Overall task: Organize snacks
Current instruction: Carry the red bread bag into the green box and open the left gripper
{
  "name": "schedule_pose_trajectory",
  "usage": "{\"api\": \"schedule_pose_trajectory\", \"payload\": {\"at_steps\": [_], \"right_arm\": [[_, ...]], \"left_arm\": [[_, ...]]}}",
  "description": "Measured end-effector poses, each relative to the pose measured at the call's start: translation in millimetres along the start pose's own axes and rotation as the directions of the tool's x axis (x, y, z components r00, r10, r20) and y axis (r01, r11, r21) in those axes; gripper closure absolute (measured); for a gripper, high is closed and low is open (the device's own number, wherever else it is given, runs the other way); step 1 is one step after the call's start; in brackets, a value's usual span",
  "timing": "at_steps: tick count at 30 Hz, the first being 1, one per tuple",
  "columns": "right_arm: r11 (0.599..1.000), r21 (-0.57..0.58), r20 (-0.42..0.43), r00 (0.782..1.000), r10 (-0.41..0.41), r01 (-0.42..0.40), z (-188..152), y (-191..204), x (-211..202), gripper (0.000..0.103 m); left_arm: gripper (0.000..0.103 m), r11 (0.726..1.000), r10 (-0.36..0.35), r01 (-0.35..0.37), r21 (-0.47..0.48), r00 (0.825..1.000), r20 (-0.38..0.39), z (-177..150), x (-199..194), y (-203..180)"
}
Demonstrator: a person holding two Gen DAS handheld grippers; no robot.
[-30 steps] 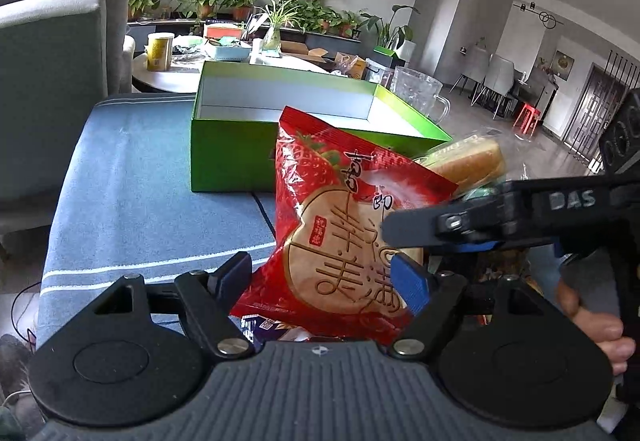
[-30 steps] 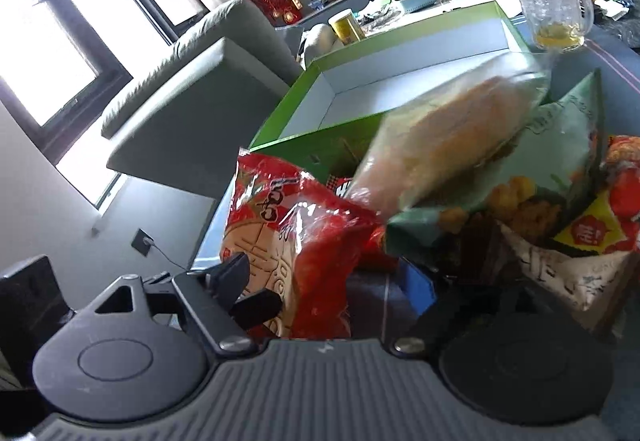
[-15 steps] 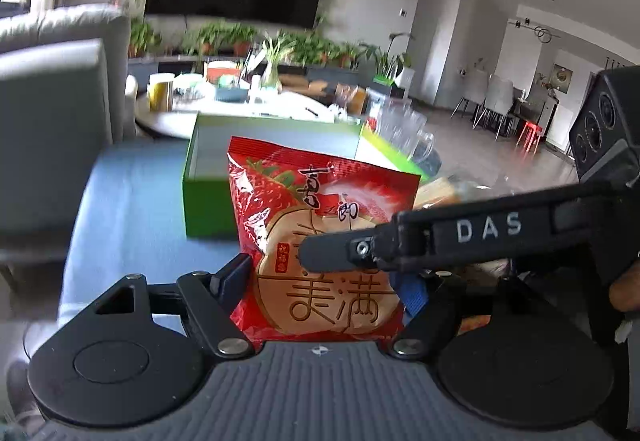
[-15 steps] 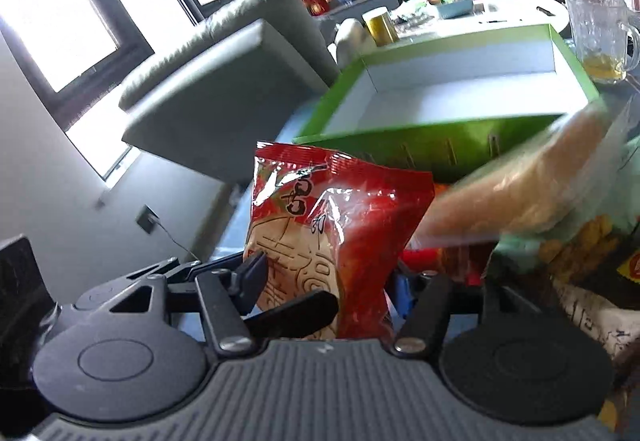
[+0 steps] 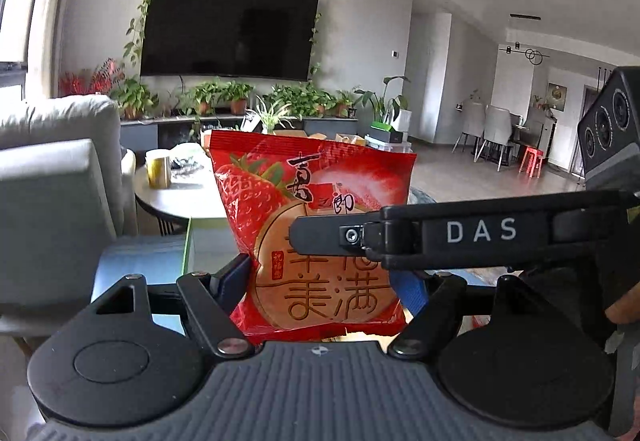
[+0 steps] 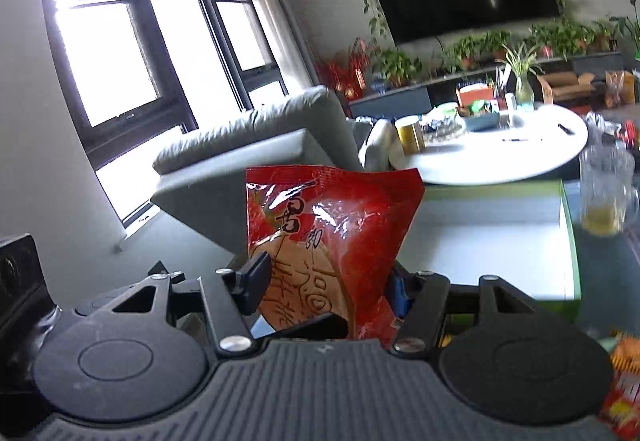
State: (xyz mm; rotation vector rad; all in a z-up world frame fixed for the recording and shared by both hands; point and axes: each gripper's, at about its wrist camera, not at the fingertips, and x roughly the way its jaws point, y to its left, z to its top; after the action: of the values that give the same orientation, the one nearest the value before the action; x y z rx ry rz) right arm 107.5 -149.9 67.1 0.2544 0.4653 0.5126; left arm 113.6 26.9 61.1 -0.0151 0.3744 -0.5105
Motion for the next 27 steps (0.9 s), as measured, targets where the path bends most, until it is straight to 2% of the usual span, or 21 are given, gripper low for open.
{"api": "schedule_pose_trajectory", "payload": {"at_steps": [6, 12, 17, 22, 27], "right_arm": [[0.999, 0.036, 0.005, 1.0, 0.01, -0.01, 17.3, -19.7, 13.1, 0.01], [0.993, 0.117, -0.038, 0.999, 0.038, -0.033, 29.9, -44.6, 41.2, 0.01], [0.992, 0.129, -0.055, 0.998, 0.016, -0.009, 30.4, -53.0, 61.9, 0.01], [0.989, 0.148, -0.078, 0.997, -0.001, 0.012, 29.5, -63.4, 81.2, 0.01], [0.985, 0.164, -0.141, 0.99, -0.022, 0.045, 19.3, -72.9, 106.1, 0.01]], "left_arm": [[0.031, 1.0, -0.001, 0.002, 0.014, 1.0, -0.019, 14.9, 26.3, 5.2], [0.031, 0.999, 0.015, -0.014, 0.029, 0.998, -0.062, 22.0, 55.0, 11.8], [0.031, 0.998, 0.031, -0.026, 0.049, 0.994, -0.108, 22.4, 81.7, 19.6], [0.031, 1.0, 0.02, -0.017, 0.017, 0.99, -0.143, 17.7, 109.0, 37.4], [0.031, 0.999, 0.02, -0.024, -0.023, 0.983, -0.184, 1.9, 130.2, 49.3]]}}
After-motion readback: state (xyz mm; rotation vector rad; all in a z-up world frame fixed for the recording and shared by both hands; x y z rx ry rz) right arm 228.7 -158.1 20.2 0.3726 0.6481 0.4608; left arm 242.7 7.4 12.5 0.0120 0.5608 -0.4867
